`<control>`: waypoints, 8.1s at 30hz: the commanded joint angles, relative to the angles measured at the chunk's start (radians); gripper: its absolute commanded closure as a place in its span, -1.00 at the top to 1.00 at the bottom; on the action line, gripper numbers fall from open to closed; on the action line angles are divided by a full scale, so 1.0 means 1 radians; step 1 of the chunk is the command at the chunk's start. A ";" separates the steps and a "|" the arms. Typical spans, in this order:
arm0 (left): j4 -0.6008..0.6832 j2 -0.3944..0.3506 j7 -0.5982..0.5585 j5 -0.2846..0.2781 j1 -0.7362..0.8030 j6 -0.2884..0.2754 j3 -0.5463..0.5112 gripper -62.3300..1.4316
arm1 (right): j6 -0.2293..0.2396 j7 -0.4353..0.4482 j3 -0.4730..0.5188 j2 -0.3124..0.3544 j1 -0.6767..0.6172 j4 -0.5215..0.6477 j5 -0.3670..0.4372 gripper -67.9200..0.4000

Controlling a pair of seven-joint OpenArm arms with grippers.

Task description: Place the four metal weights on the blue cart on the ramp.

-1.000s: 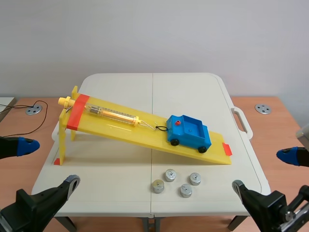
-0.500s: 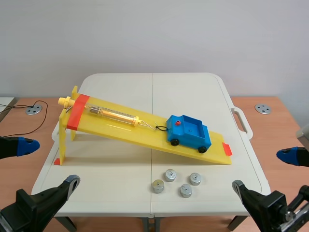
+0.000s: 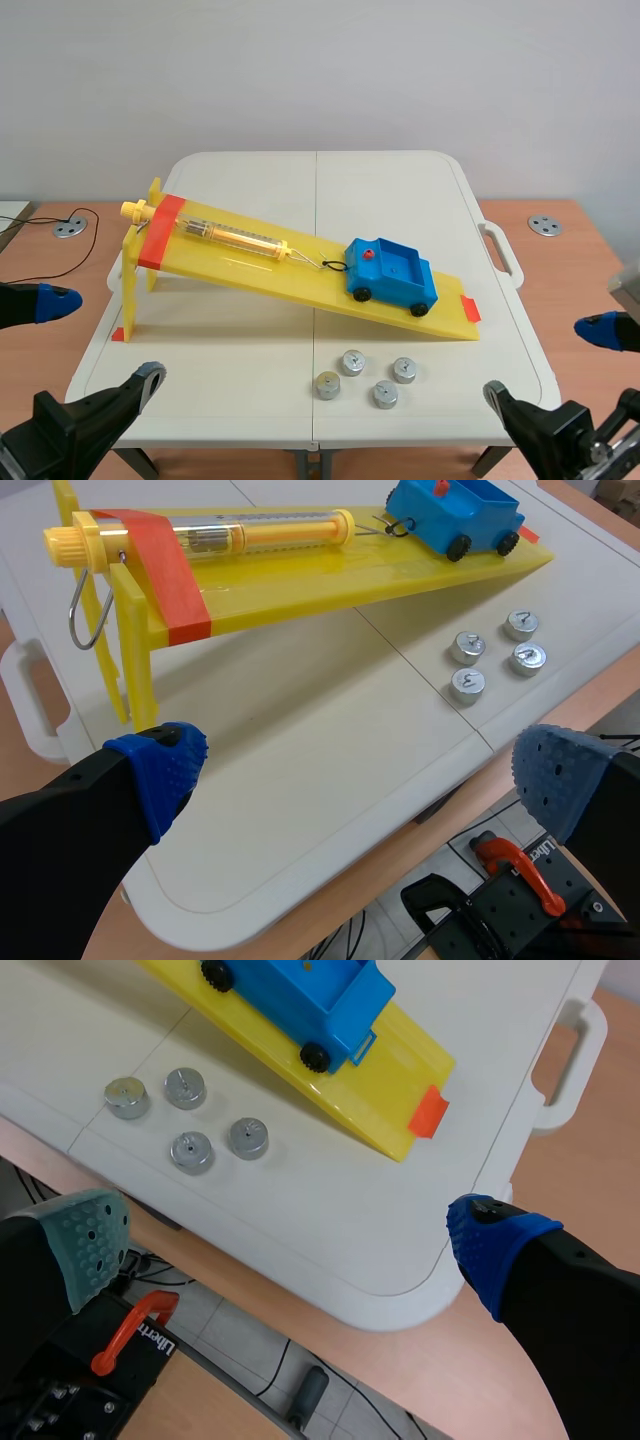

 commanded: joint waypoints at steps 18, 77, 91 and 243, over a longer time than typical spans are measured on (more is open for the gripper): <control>0.075 0.074 0.031 -0.058 -0.024 -0.021 -0.016 1.00 | -0.007 -0.029 -0.031 -0.025 0.146 0.058 0.045 0.94; 0.068 0.174 0.134 -0.021 -0.089 -0.020 -0.016 -0.84 | -0.072 0.011 -0.577 -0.441 0.707 -0.572 -0.403 -0.07; 0.068 0.174 0.134 -0.021 -0.089 -0.020 -0.016 -0.84 | -0.072 0.023 -0.577 -0.437 0.707 -0.638 -0.403 -0.74; 0.067 0.174 0.137 -0.021 -0.103 -0.020 -0.016 -0.84 | -0.066 -0.042 -0.402 -0.323 0.602 -0.444 -0.296 -0.12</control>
